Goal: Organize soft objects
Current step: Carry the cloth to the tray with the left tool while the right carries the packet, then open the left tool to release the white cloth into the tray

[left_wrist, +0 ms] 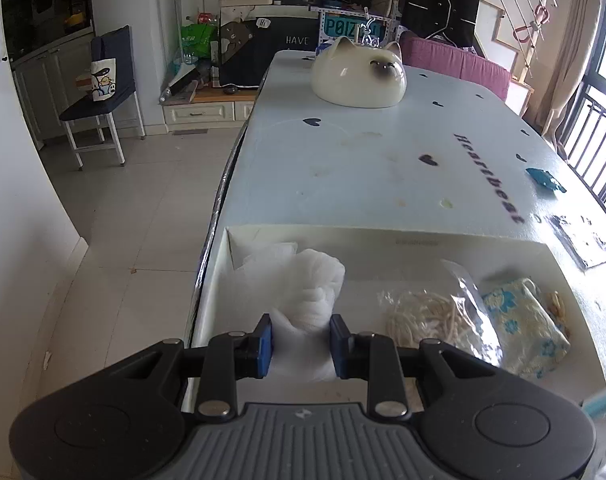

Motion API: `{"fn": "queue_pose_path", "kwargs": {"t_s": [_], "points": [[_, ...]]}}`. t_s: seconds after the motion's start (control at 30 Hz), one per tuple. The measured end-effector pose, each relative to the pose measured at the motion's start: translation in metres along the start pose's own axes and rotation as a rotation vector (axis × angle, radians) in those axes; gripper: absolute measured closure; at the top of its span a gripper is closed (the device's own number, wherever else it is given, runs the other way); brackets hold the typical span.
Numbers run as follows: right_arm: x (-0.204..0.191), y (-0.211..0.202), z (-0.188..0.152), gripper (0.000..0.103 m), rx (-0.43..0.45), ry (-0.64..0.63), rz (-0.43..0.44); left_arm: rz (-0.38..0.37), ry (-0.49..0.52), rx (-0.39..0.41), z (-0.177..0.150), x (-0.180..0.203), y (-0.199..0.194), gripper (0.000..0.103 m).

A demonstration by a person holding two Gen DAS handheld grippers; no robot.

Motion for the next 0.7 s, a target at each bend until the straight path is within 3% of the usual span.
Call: {"fn": "queue_pose_path", "kwargs": {"t_s": [0.27, 0.43, 0.7], "points": [[-0.027, 0.037, 0.015, 0.073, -0.072, -0.028, 0.100, -0.036, 0.016, 0.013, 0.006, 0.000, 0.017, 0.068], [-0.042, 0.056, 0.019, 0.073, -0.111, -0.070, 0.133, -0.062, 0.021, 0.032, 0.011, -0.002, 0.009, 0.045], [-0.053, 0.093, 0.028, 0.074, -0.141, -0.059, 0.165, -0.126, -0.015, 0.079, 0.012, -0.016, -0.026, 0.045]]}}
Point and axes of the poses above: each gripper's, at about its wrist camera, not at the fingertips, and y roughly the way its jaws point, x to its right, z to its top, the point moved 5 cm from there along y, roughly the way its jaws point, and after that the axes turned 15 degrees about -y, right-handed, at the moved point
